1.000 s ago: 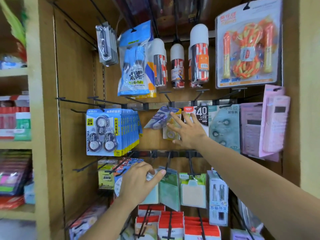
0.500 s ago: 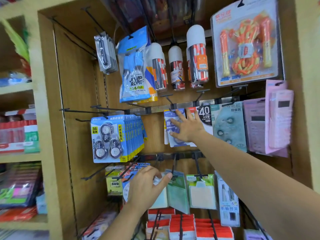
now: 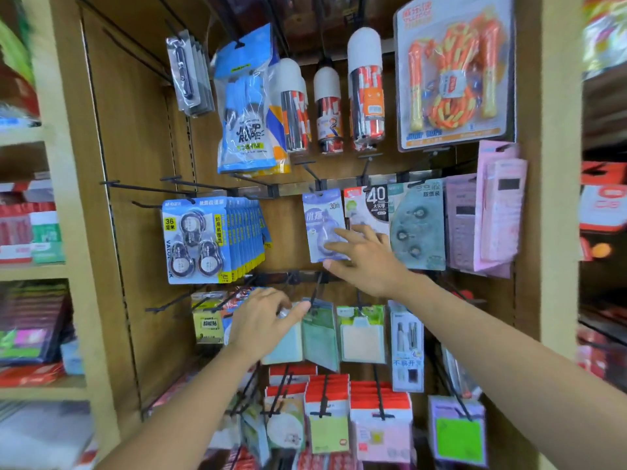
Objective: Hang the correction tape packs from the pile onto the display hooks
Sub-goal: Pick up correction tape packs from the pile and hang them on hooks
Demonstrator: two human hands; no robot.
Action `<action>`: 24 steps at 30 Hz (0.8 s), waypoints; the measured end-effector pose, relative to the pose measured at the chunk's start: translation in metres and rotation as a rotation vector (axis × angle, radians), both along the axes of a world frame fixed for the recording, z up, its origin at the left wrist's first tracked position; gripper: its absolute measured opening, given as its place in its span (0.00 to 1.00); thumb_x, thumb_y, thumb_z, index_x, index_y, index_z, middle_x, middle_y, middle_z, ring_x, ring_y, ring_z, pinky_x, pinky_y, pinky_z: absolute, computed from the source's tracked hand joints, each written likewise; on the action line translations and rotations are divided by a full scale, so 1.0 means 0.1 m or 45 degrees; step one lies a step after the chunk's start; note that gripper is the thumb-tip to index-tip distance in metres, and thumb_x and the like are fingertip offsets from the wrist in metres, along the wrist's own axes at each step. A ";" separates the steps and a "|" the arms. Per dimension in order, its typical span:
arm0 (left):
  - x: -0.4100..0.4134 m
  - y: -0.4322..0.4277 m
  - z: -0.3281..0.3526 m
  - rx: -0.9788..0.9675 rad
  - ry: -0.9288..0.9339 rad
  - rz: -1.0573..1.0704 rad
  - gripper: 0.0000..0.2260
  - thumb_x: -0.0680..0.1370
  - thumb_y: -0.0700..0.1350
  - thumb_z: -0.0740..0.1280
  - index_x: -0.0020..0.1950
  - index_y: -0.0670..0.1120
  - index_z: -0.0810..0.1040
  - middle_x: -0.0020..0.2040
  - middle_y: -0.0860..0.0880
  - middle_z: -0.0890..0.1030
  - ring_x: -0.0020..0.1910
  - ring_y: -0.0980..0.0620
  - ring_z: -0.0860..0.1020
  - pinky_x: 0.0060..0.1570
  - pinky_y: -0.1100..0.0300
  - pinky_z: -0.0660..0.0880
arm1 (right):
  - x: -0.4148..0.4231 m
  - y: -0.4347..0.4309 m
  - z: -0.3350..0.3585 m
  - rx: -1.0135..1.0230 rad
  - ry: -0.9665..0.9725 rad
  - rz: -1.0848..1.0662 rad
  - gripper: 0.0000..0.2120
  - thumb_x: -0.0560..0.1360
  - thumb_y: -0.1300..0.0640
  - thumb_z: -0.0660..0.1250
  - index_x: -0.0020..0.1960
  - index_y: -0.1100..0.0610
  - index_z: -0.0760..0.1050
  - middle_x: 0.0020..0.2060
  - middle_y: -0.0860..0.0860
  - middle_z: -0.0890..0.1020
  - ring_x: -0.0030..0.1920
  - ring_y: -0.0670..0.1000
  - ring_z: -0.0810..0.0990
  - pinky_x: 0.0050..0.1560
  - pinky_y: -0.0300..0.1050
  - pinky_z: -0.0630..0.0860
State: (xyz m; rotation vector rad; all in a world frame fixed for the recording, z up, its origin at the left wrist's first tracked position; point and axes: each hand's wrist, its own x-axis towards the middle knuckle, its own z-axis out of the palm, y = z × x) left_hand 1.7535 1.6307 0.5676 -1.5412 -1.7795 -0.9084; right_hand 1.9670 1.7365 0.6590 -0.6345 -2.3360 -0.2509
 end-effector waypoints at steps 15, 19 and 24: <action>0.81 -1.31 -1.71 -0.202 -0.390 -0.399 0.12 0.80 0.53 0.65 0.53 0.47 0.82 0.53 0.49 0.82 0.57 0.48 0.78 0.57 0.53 0.71 | 1.38 -1.74 -3.08 -0.537 0.474 0.188 0.10 0.76 0.51 0.68 0.52 0.55 0.83 0.48 0.50 0.84 0.48 0.51 0.78 0.52 0.44 0.71; 1.10 -2.11 -3.08 -0.737 -1.032 -0.367 0.08 0.76 0.57 0.67 0.46 0.56 0.83 0.43 0.53 0.83 0.43 0.58 0.79 0.45 0.55 0.74 | 1.65 -2.21 -4.02 -0.991 0.337 -0.006 0.15 0.74 0.48 0.67 0.56 0.54 0.83 0.49 0.51 0.85 0.49 0.51 0.81 0.49 0.43 0.75; 1.54 -3.15 -4.40 -1.123 -1.372 -0.195 0.15 0.77 0.36 0.72 0.41 0.57 0.81 0.38 0.66 0.83 0.39 0.67 0.80 0.43 0.70 0.72 | 1.96 -2.79 -5.14 -1.477 0.130 -0.206 0.15 0.73 0.46 0.66 0.53 0.53 0.82 0.45 0.52 0.86 0.46 0.53 0.85 0.45 0.49 0.80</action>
